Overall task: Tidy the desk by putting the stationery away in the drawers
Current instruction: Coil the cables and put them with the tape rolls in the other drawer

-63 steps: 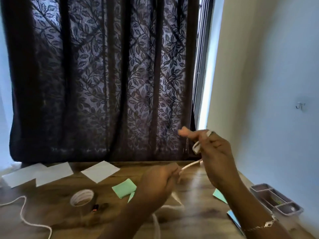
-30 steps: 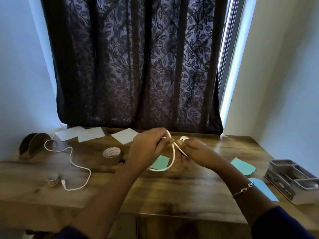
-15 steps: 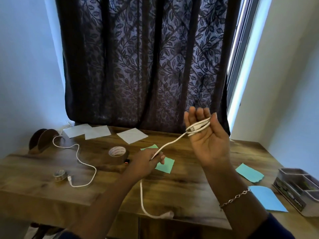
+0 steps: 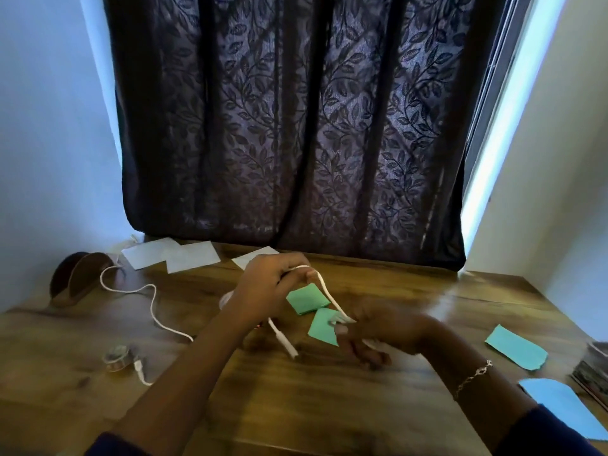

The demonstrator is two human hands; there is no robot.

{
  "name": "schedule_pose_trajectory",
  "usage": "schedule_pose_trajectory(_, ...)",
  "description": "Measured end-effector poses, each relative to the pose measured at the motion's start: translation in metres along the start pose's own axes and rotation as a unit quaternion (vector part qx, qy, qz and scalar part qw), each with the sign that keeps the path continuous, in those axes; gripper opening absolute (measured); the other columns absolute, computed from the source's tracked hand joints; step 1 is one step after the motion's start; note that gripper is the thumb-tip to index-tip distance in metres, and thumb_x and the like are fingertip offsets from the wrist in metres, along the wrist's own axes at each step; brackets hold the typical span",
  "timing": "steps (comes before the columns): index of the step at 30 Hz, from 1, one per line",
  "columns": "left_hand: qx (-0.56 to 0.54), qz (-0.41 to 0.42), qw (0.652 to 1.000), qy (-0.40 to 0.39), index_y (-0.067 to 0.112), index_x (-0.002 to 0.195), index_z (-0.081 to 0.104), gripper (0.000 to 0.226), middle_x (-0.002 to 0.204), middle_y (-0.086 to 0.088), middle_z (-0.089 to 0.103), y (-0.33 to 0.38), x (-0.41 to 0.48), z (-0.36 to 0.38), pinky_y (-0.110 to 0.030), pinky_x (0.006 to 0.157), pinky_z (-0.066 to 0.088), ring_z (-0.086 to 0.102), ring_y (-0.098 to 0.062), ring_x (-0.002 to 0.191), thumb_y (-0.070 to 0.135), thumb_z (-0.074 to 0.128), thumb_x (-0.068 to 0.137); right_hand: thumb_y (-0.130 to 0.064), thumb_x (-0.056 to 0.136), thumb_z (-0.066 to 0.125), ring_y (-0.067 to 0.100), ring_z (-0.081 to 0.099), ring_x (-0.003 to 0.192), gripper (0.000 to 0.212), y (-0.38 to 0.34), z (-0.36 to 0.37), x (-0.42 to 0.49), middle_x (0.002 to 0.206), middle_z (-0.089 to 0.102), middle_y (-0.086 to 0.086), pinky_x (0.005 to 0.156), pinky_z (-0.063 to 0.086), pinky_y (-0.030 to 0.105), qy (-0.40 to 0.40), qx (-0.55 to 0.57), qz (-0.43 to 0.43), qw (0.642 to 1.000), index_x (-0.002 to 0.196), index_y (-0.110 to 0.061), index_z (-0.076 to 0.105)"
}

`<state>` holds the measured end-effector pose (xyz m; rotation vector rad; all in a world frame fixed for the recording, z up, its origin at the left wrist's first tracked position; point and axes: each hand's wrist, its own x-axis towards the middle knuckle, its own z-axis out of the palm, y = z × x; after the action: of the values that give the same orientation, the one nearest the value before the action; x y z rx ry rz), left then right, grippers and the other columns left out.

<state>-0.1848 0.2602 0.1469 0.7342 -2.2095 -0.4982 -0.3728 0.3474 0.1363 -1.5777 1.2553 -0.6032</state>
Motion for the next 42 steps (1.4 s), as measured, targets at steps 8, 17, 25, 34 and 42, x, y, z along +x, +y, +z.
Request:
schedule_pose_trajectory(8, -0.073, -0.143, 0.978, -0.134, 0.018, 0.104, 0.053, 0.017, 0.094, -0.004, 0.062, -0.024, 0.002, 0.03, -0.007, 0.061, 0.043, 0.06, -0.022, 0.091, 0.017, 0.037, 0.099, -0.02, 0.095, 0.043, 0.016, 0.063, 0.063, 0.025, -0.015, 0.014, 0.071, 0.069, 0.063, 0.007, 0.09, 0.05, 0.034, -0.037, 0.535, -0.328, 0.778, 0.091, -0.002, 0.06)
schedule_pose_trajectory(17, 0.181, -0.019, 0.964, -0.193, 0.025, 0.137, 0.04, 0.039, 0.138, 0.003, 0.048, -0.061, 0.0, 0.011, -0.017, 0.098, 0.037, 0.049, -0.012, 0.121, 0.033, 0.035, 0.099, -0.014, 0.1, 0.034, 0.0, 0.064, 0.069, 0.027, -0.013, 0.013, 0.121, 0.085, 0.07, 0.006, 0.062, 0.046, 0.021, 0.325, 0.103, -0.154, 0.927, 0.091, -0.008, 0.059)
schedule_pose_trajectory(25, 0.179, 0.209, 0.961, -0.037, 0.019, 0.082, 0.061, 0.02, 0.077, 0.005, 0.062, -0.113, 0.014, -0.012, -0.005, 0.059, 0.023, 0.033, 0.003, 0.074, 0.031, 0.045, 0.085, -0.027, 0.099, 0.034, -0.007, 0.052, 0.047, 0.037, -0.024, 0.025, 0.124, 0.062, 0.055, -0.009, 0.05, 0.038, 0.009, 0.151, -0.008, 0.065, 0.986, 0.068, -0.02, 0.052)
schedule_pose_trajectory(34, -0.177, -0.002, 0.982, -0.069, 0.04, 0.095, 0.054, 0.029, 0.099, 0.017, 0.064, -0.131, 0.004, 0.011, -0.022, 0.079, 0.051, 0.062, -0.003, 0.094, 0.061, 0.036, 0.085, -0.046, 0.078, 0.067, 0.007, 0.049, 0.036, 0.036, -0.011, 0.027, 0.136, 0.045, 0.054, 0.004, 0.04, 0.045, 0.017, -0.051, 0.196, 0.007, 0.979, 0.064, -0.013, 0.064)
schedule_pose_trajectory(42, -0.311, -0.098, 0.943, -0.064, 0.032, 0.087, 0.054, 0.013, 0.082, 0.014, 0.059, -0.113, -0.008, 0.011, -0.005, 0.063, 0.048, 0.059, 0.018, 0.075, 0.026, 0.042, 0.091, -0.055, 0.078, 0.062, 0.005, 0.051, 0.031, 0.044, -0.002, 0.025, 0.145, 0.042, 0.057, -0.002, 0.045, 0.049, 0.018, -0.086, 0.303, -0.053, 0.948, 0.065, -0.013, 0.063)
